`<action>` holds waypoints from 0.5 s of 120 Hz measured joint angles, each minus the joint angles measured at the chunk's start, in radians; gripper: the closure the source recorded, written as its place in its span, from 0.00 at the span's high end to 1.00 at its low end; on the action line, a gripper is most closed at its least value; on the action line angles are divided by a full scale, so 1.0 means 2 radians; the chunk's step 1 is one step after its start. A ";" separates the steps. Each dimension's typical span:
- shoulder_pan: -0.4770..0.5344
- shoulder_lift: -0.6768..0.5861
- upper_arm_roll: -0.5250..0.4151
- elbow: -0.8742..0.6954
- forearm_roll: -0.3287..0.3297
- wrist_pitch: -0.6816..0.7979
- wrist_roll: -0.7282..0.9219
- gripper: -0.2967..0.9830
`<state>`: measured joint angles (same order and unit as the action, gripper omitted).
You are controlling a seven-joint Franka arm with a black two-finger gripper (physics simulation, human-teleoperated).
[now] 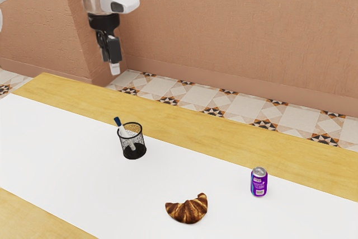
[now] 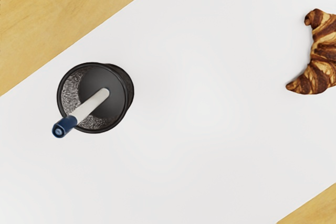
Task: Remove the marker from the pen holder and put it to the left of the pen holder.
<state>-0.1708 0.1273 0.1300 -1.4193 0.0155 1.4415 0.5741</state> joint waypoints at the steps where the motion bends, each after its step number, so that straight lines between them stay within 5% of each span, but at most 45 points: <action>1: 0.000 0.000 0.000 0.000 0.000 0.001 0.002 0.77; 32: 0.003 -0.006 0.007 -0.018 -0.017 0.018 0.044 0.77; 60: 0.041 -0.027 0.033 -0.163 -0.029 0.135 0.126 0.77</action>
<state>-0.0886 0.0726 0.1969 -1.7455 -0.0415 1.7115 0.8261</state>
